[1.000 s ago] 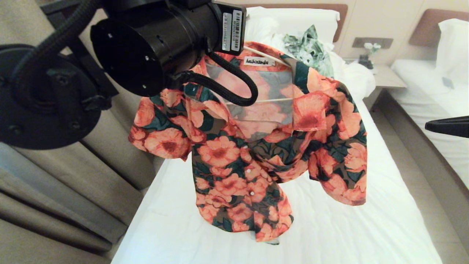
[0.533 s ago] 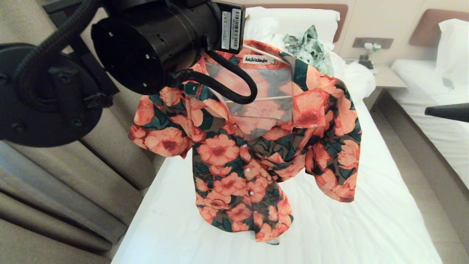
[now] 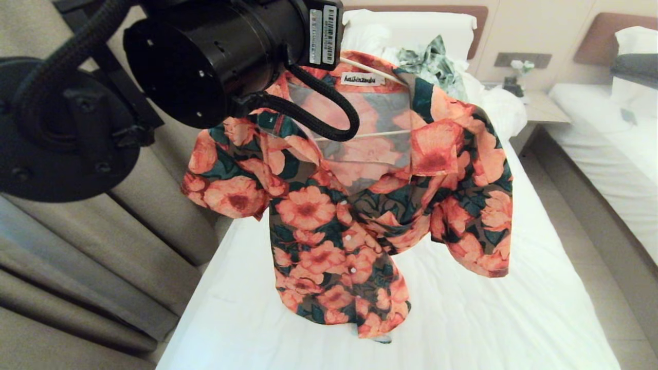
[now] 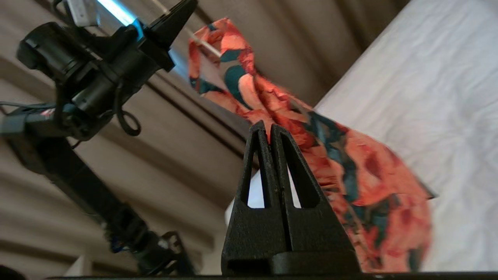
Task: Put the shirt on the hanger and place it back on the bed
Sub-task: Take the clothes hanger out of the clothes
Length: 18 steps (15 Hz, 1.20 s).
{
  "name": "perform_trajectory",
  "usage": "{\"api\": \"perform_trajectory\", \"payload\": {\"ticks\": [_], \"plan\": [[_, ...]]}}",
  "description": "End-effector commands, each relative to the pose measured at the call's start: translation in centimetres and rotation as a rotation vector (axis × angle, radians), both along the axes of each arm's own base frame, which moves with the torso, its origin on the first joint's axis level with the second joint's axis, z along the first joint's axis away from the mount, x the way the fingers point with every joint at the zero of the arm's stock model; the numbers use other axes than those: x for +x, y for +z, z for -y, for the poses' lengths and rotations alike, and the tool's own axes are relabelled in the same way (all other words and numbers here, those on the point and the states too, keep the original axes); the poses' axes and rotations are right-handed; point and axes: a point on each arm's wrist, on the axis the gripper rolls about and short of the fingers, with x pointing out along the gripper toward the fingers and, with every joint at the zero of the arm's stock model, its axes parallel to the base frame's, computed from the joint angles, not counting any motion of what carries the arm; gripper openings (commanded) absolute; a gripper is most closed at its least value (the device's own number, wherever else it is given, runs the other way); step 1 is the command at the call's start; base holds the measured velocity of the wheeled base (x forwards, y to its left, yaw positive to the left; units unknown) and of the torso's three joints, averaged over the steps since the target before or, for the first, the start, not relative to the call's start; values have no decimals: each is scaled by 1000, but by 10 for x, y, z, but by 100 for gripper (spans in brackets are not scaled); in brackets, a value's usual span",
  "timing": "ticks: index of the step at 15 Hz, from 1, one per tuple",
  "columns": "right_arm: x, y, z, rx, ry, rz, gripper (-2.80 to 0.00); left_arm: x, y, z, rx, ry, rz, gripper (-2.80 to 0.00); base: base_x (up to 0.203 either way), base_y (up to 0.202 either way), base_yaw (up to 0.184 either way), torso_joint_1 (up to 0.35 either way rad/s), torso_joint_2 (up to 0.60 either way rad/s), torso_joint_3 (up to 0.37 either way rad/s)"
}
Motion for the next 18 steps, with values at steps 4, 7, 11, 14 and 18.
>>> {"api": "perform_trajectory", "payload": {"ticks": [4,7,11,14,18], "plan": [[14,-11,-23,5,117,-66,-280,4,-2,5,4,-4,1,-280,0,0,0,0,0,0],[12,-15,-35,-13,169,-68,-280,-4,-1,13,6,-31,1,-280,0,0,0,0,0,0],[27,-14,-45,-52,197,-42,0,-2,1,12,17,-29,-6,-280,0,0,0,0,0,0],[36,-4,-46,-77,198,-57,0,2,-2,17,21,-29,-10,-280,0,0,0,0,0,0],[35,-10,-49,-236,152,-42,0,7,-1,22,15,-28,-6,-280,0,0,0,0,0,0]]}}
